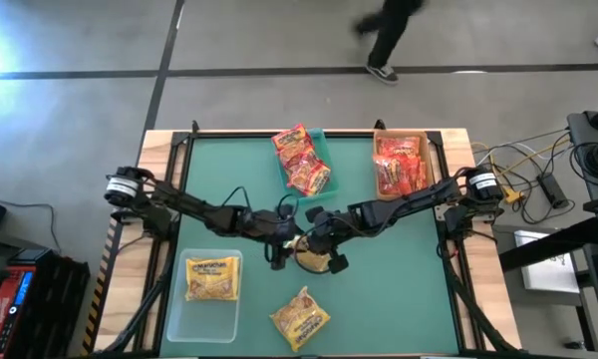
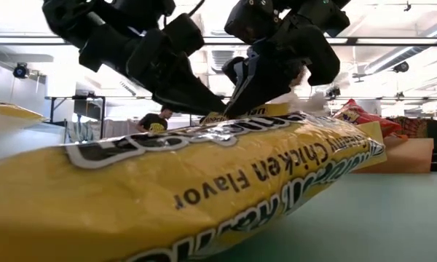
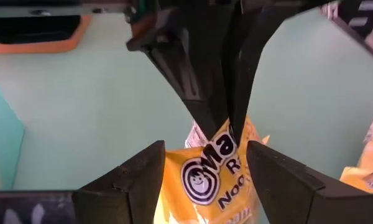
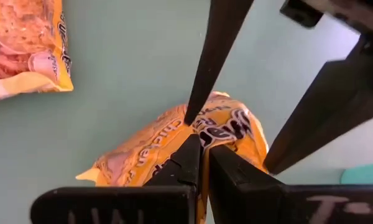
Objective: Sort Maruchan noodles
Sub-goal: Put the top yellow noodle pack into the transparent bin
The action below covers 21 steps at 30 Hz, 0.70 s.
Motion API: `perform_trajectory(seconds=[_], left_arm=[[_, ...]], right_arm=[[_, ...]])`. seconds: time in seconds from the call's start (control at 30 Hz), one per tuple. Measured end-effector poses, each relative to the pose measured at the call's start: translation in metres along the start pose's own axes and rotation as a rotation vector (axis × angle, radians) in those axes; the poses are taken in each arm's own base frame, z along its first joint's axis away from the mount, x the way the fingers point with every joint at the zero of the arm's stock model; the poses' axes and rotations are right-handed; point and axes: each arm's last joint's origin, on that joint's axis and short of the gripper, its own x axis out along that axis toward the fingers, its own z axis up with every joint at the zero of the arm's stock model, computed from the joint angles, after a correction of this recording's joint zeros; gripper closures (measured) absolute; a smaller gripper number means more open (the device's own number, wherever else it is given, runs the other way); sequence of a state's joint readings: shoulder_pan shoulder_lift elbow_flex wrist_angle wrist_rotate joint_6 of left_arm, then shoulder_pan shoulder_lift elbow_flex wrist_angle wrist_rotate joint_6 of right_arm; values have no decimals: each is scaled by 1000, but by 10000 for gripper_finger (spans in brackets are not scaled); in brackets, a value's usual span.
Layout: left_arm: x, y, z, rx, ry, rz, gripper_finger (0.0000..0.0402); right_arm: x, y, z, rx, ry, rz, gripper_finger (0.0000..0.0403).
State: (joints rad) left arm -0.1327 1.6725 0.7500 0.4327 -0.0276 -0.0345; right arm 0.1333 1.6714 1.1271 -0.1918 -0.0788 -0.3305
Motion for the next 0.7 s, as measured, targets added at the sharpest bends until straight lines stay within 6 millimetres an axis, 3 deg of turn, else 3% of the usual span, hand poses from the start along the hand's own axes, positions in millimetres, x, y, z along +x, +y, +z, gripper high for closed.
perform_trajectory(seconds=[0.43,0.57,0.7], left_arm=[[24,5,9,2,201,-105,199],[29,4,12,0,233,-117,231],[30,4,11,-8,248,-118,287]], right_arm=[[-1,0,2,-3,-5,1,394],[-1,1,4,-4,-10,1,394],[-2,3,4,66,-4,6,394]])
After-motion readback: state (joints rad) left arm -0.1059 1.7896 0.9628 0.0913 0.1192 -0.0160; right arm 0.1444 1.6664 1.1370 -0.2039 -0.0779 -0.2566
